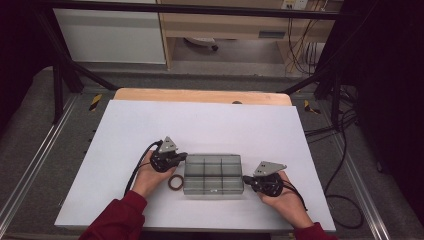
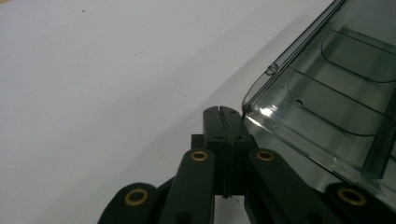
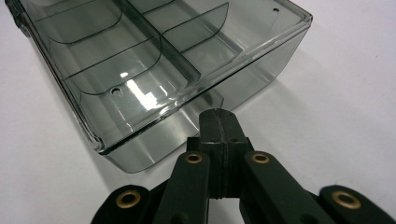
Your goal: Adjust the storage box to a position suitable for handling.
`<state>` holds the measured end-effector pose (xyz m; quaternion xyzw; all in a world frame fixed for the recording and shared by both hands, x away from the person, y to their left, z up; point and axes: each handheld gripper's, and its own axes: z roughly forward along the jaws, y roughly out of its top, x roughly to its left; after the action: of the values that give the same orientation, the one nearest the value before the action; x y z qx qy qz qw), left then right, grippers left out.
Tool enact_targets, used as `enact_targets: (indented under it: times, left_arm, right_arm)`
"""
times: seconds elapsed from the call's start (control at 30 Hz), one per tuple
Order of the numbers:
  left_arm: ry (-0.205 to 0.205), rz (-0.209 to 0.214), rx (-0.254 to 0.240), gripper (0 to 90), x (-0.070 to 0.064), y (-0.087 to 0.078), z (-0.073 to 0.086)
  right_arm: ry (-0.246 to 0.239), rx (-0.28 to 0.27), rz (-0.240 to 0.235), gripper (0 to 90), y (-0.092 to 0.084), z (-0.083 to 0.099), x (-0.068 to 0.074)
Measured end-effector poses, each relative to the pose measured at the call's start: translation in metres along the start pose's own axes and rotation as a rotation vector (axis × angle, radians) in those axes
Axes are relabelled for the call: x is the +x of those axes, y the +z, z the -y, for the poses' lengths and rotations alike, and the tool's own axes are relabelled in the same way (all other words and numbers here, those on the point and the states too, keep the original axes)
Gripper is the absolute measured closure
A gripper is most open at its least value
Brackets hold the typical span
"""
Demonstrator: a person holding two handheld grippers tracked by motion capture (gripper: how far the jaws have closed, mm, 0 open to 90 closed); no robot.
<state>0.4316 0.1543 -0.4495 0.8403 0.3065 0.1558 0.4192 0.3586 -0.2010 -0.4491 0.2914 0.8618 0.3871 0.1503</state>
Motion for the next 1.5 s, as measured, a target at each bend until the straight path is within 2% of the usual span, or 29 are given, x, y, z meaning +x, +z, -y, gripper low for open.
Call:
enact_targets:
  times: [0.1,0.27,0.47,0.53,0.67,0.73,0.87,1.0,1.1,1.23,1.33,1.4,1.43,1.47,1.5]
  left_arm:
    - [-0.001,0.000,0.005,90.0,-0.004,-0.002,0.002]
    - [0.015,-0.004,0.015,89.9,-0.010,-0.007,0.003]
    - [-0.013,-0.001,0.003,89.9,-0.010,-0.007,0.007]
    - [-0.022,-0.010,-0.015,90.0,-0.011,-0.007,0.009]
    - [-0.045,-0.082,-0.041,89.9,-0.012,-0.014,0.009]
    - [-0.082,-0.098,-0.076,89.9,-0.012,-0.021,0.011]
    - [-0.105,-0.128,-0.123,89.9,-0.015,-0.037,0.015]
    - [-0.119,-0.166,-0.163,89.8,-0.019,-0.053,0.020]
    - [-0.145,-0.186,-0.187,88.8,-0.021,-0.065,0.027]
    - [-0.179,-0.217,-0.202,82.8,-0.020,-0.075,0.033]
    - [-0.194,-0.239,-0.212,73.2,-0.021,-0.080,0.037]
    - [-0.199,-0.263,-0.205,61.7,-0.024,-0.082,0.039]
    - [-0.200,-0.270,-0.203,49.8,-0.025,-0.083,0.040]
    - [-0.204,-0.274,-0.206,49.8,-0.026,-0.084,0.042]
    - [-0.209,-0.278,-0.205,44.3,-0.028,-0.085,0.044]
  right_arm:
    - [-0.014,0.006,0.015,90.0,-0.003,0.000,0.007]
    - [-0.011,0.006,0.018,90.0,-0.007,0.004,0.013]
    - [-0.001,0.001,0.015,90.0,-0.007,0.004,0.014]
    - [0.003,-0.002,0.019,90.0,-0.007,0.004,0.014]
    - [0.035,-0.023,0.049,90.0,-0.010,0.004,0.011]
    - [0.058,-0.046,0.070,90.0,-0.012,0.004,0.008]
    - [0.093,-0.087,0.111,90.0,-0.018,0.004,0.003]
    - [0.121,-0.125,0.125,89.4,-0.022,0.004,0.001]
    - [0.133,-0.149,0.133,83.6,-0.023,0.004,0.000]
    - [0.165,-0.170,0.160,68.5,-0.024,0.004,-0.002]
    - [0.191,-0.176,0.193,55.5,-0.024,0.004,-0.004]
    - [0.216,-0.183,0.219,45.4,-0.024,0.004,-0.006]
    - [0.228,-0.193,0.244,36.8,-0.025,0.004,-0.008]
    - [0.228,-0.193,0.244,36.8,-0.025,0.004,-0.008]
    - [0.235,-0.200,0.254,32.7,-0.025,0.003,-0.008]
